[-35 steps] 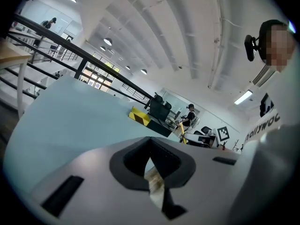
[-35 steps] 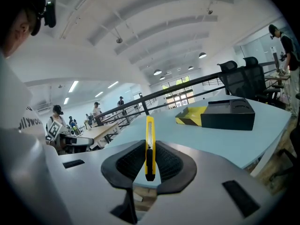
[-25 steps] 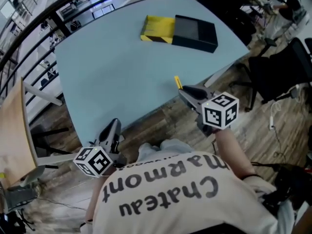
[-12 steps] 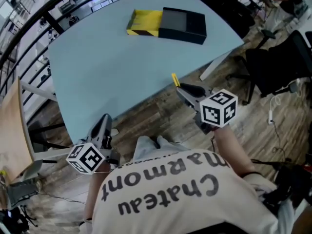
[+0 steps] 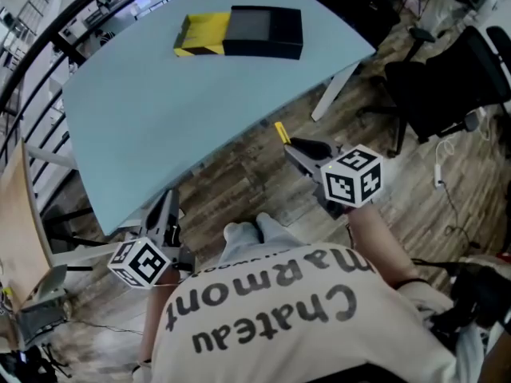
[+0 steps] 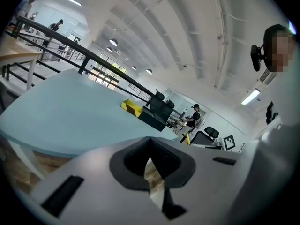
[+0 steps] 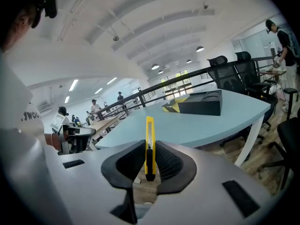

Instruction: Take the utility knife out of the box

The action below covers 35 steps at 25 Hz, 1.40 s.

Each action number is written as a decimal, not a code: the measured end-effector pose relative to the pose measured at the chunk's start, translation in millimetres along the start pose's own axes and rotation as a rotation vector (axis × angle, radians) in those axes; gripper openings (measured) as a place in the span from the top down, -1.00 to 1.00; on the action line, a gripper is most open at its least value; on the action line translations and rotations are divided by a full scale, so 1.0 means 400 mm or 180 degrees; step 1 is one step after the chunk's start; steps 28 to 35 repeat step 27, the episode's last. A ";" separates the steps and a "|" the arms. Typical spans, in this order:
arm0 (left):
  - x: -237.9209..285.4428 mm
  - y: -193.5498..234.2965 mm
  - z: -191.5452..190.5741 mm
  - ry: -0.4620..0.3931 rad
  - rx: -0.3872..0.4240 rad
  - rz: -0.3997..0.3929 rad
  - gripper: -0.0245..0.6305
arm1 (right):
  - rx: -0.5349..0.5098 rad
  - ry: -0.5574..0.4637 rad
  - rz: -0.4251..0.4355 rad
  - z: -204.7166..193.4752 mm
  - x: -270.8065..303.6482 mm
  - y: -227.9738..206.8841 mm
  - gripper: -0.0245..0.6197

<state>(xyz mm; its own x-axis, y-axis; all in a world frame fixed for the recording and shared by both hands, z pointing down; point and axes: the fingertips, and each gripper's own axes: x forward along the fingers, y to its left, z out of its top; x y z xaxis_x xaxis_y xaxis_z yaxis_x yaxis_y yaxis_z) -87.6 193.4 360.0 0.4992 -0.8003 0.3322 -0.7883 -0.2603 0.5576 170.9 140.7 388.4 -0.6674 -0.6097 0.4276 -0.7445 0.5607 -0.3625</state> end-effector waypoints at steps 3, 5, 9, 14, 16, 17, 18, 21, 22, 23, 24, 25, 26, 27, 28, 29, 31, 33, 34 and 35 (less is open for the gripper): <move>0.004 -0.034 -0.019 0.0029 0.0041 -0.0042 0.92 | 0.0042 0.0015 0.0009 -0.014 -0.027 -0.015 0.66; -0.004 -0.041 -0.028 0.0027 0.0061 -0.0036 0.92 | 0.0095 0.0010 0.0060 -0.021 -0.028 -0.012 0.66; -0.036 -0.013 -0.047 0.0014 0.0005 0.0076 0.92 | 0.0029 0.0017 0.0127 -0.032 -0.017 0.015 0.66; -0.045 -0.015 -0.049 -0.0029 -0.0045 0.0085 0.92 | -0.0006 0.0040 0.0147 -0.031 -0.017 0.021 0.66; -0.047 -0.020 -0.052 -0.0028 -0.0039 0.0068 0.92 | 0.0039 0.0027 0.0140 -0.030 -0.020 0.017 0.66; -0.049 -0.019 -0.052 -0.0030 -0.0036 0.0067 0.92 | 0.0052 0.0015 0.0140 -0.027 -0.019 0.018 0.66; -0.051 -0.016 -0.049 -0.0035 -0.0035 0.0072 0.92 | 0.0056 0.0005 0.0142 -0.023 -0.017 0.020 0.66; -0.061 -0.005 -0.042 -0.0050 -0.0048 0.0093 0.92 | 0.0032 0.0016 0.0152 -0.017 -0.007 0.028 0.66; -0.064 -0.003 -0.041 -0.0052 -0.0052 0.0095 0.92 | 0.0026 0.0024 0.0154 -0.018 -0.004 0.031 0.66; -0.066 -0.001 -0.040 -0.0055 -0.0053 0.0095 0.92 | 0.0024 0.0031 0.0154 -0.018 -0.002 0.033 0.66; -0.068 0.002 -0.038 -0.0059 -0.0054 0.0094 0.92 | 0.0027 0.0036 0.0152 -0.018 0.001 0.036 0.66; -0.070 0.005 -0.035 -0.0064 -0.0054 0.0094 0.92 | 0.0031 0.0040 0.0150 -0.017 0.004 0.039 0.66; -0.072 0.008 -0.032 -0.0070 -0.0054 0.0094 0.92 | 0.0035 0.0043 0.0149 -0.016 0.008 0.041 0.66; -0.073 0.012 -0.029 -0.0076 -0.0054 0.0095 0.92 | 0.0038 0.0046 0.0149 -0.015 0.012 0.044 0.66; -0.073 0.012 -0.029 -0.0076 -0.0054 0.0095 0.92 | 0.0038 0.0046 0.0149 -0.015 0.012 0.044 0.66; -0.073 0.012 -0.029 -0.0076 -0.0054 0.0095 0.92 | 0.0038 0.0046 0.0149 -0.015 0.012 0.044 0.66; -0.073 0.012 -0.029 -0.0076 -0.0054 0.0095 0.92 | 0.0038 0.0046 0.0149 -0.015 0.012 0.044 0.66; -0.073 0.012 -0.029 -0.0076 -0.0054 0.0095 0.92 | 0.0038 0.0046 0.0149 -0.015 0.012 0.044 0.66; -0.073 0.012 -0.029 -0.0076 -0.0054 0.0095 0.92 | 0.0038 0.0046 0.0149 -0.015 0.012 0.044 0.66; -0.073 0.012 -0.029 -0.0076 -0.0054 0.0095 0.92 | 0.0038 0.0046 0.0149 -0.015 0.012 0.044 0.66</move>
